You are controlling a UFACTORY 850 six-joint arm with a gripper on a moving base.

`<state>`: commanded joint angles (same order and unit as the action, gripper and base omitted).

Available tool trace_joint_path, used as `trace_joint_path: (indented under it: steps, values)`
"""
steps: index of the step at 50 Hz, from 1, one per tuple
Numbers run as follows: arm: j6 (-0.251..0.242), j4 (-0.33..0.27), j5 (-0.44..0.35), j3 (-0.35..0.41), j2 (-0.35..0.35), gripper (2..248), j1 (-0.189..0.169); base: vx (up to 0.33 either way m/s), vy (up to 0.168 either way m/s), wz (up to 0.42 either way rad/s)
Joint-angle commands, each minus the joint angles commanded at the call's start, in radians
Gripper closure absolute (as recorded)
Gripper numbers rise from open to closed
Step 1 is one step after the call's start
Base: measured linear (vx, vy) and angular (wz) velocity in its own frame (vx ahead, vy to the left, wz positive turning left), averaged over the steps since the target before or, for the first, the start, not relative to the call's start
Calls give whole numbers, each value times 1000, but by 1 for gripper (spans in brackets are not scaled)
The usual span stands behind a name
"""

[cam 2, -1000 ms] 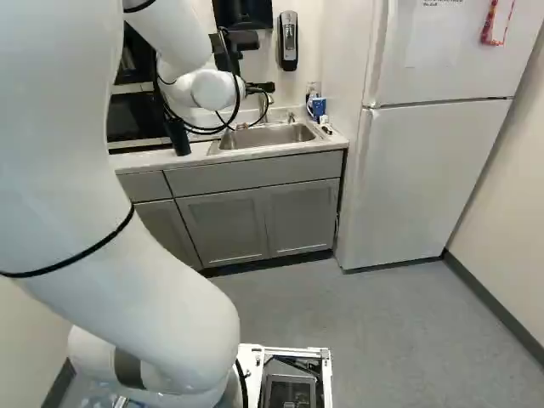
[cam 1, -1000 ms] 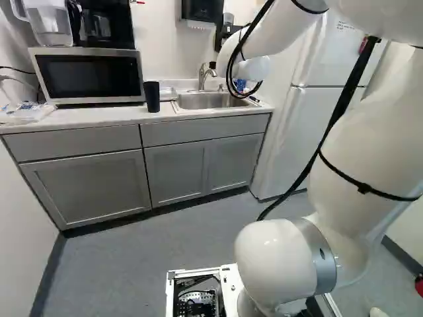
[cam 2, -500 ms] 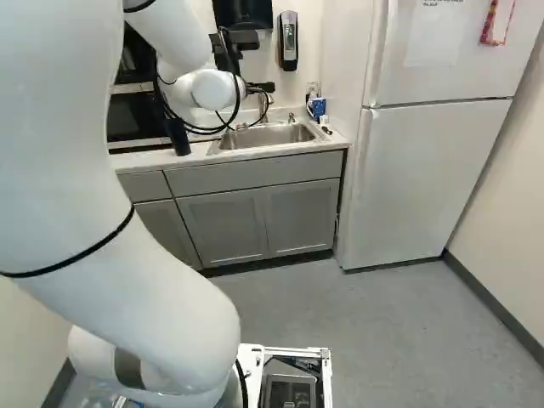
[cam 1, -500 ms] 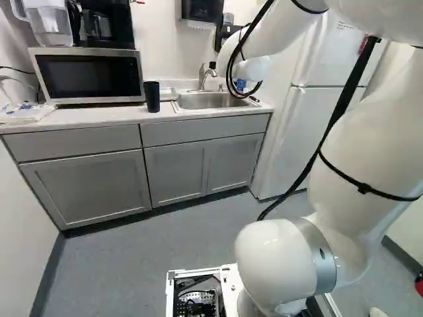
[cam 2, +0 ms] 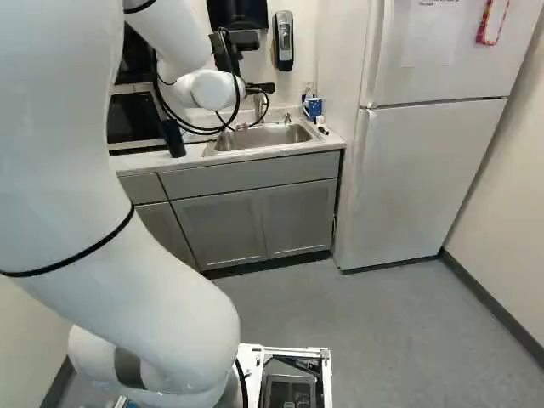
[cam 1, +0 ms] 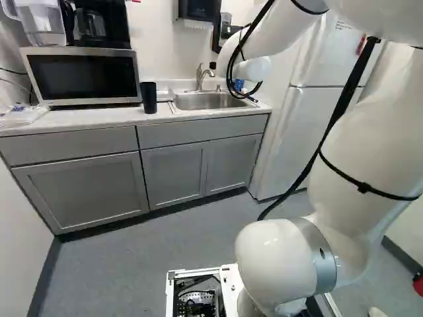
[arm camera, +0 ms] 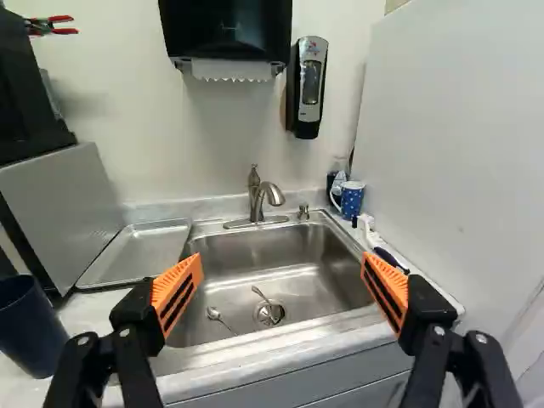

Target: Rinse the cup and place it in the tray

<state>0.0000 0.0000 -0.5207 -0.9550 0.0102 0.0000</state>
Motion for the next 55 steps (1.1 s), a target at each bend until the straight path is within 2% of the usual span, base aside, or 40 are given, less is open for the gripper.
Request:
trace_joint_path:
  steps: [24,55]
  values:
    - [0,0,0,0,0,3,0,76,-7,-7]
    - [0,0,0,0,0,3,0,151,-57,-8]
